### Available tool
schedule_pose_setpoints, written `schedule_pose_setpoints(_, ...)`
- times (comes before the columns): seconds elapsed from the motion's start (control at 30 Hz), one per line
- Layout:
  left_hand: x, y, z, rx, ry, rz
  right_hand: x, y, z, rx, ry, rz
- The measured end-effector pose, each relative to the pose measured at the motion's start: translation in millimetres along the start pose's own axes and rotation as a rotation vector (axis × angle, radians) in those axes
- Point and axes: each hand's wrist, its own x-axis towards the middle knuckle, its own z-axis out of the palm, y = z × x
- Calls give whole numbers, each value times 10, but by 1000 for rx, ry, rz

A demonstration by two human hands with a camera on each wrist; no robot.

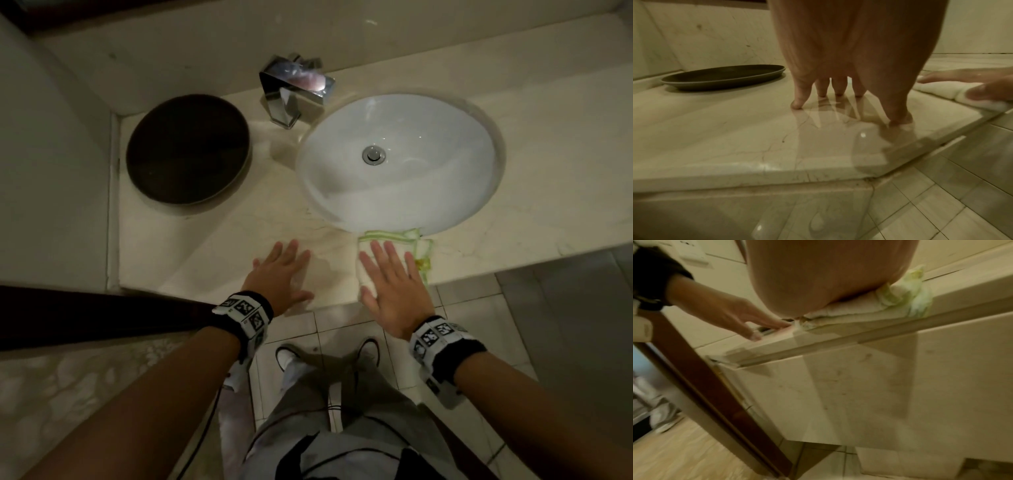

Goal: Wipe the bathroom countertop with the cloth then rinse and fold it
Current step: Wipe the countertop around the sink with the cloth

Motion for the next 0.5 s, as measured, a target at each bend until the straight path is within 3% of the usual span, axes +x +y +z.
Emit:
schedule_pose_setpoints(0.1, 15, 13, -22, -22, -34, -25, -127, 487, -110, 14, -15, 131)
schedule_pose_setpoints(0.2, 36, 12, -20, -16, -45, -40, -189, 697, -154, 10, -11, 170)
schedule_pose_setpoints(0.37, 36, 25, -15, -25, -53, -50, -78, 413, -90, 44, 0, 238)
schedule_pose_setpoints(0.5, 43, 42, -14, -29, -67, -60, 51, 183, -100, 48, -74, 154)
